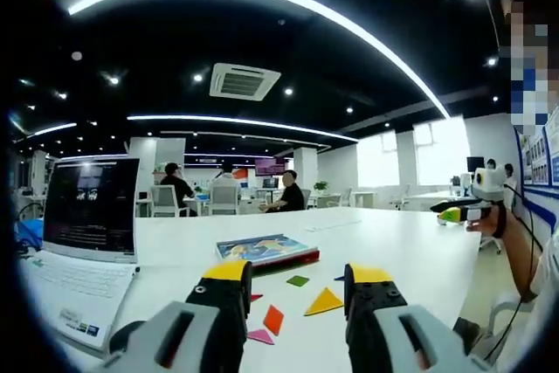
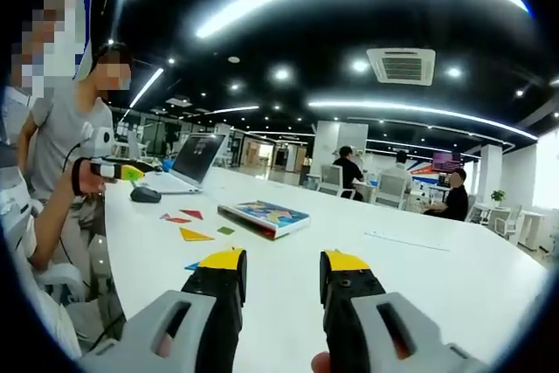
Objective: Pick up the tangram pieces one by one and place each piece onto its matching region on the pattern sheet, fitting the shapes together until the outline on the sheet is completely filled by the tangram pieces
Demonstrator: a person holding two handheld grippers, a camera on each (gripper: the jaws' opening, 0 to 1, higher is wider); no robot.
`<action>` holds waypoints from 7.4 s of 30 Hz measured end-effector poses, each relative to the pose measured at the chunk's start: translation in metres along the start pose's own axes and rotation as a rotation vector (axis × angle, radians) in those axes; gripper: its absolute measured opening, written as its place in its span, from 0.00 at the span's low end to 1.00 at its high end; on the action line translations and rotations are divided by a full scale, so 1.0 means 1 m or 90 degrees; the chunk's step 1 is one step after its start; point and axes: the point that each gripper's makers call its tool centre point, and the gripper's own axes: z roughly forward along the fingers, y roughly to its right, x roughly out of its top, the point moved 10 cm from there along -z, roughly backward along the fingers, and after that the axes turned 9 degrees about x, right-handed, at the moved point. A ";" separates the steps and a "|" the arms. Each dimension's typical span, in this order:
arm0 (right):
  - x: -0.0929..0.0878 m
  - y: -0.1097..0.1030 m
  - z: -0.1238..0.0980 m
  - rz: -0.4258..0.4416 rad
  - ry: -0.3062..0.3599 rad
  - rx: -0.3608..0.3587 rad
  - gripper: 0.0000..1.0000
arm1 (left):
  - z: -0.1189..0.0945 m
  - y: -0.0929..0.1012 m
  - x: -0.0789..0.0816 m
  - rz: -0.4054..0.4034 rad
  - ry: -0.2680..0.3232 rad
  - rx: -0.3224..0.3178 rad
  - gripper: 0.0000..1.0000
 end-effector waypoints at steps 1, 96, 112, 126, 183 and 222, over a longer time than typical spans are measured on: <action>0.000 0.001 0.000 0.002 0.001 0.000 0.36 | 0.000 0.000 0.000 0.001 -0.001 0.000 0.44; 0.045 -0.135 0.416 -0.397 -0.665 0.659 0.49 | -0.051 -0.059 0.008 -0.072 0.072 0.065 0.41; 0.032 -0.152 0.429 -0.436 -0.710 0.711 0.42 | -0.054 -0.066 0.004 -0.083 0.073 0.076 0.41; 0.031 -0.155 0.437 -0.462 -0.737 0.773 0.33 | -0.051 -0.064 0.003 -0.080 0.070 0.072 0.39; 0.030 0.085 0.480 -0.308 -0.800 0.542 0.28 | -0.007 -0.077 -0.046 -0.050 -0.026 0.072 0.38; 0.038 0.076 0.447 -0.303 -0.793 0.533 0.36 | -0.008 -0.079 -0.044 -0.053 -0.022 0.067 0.38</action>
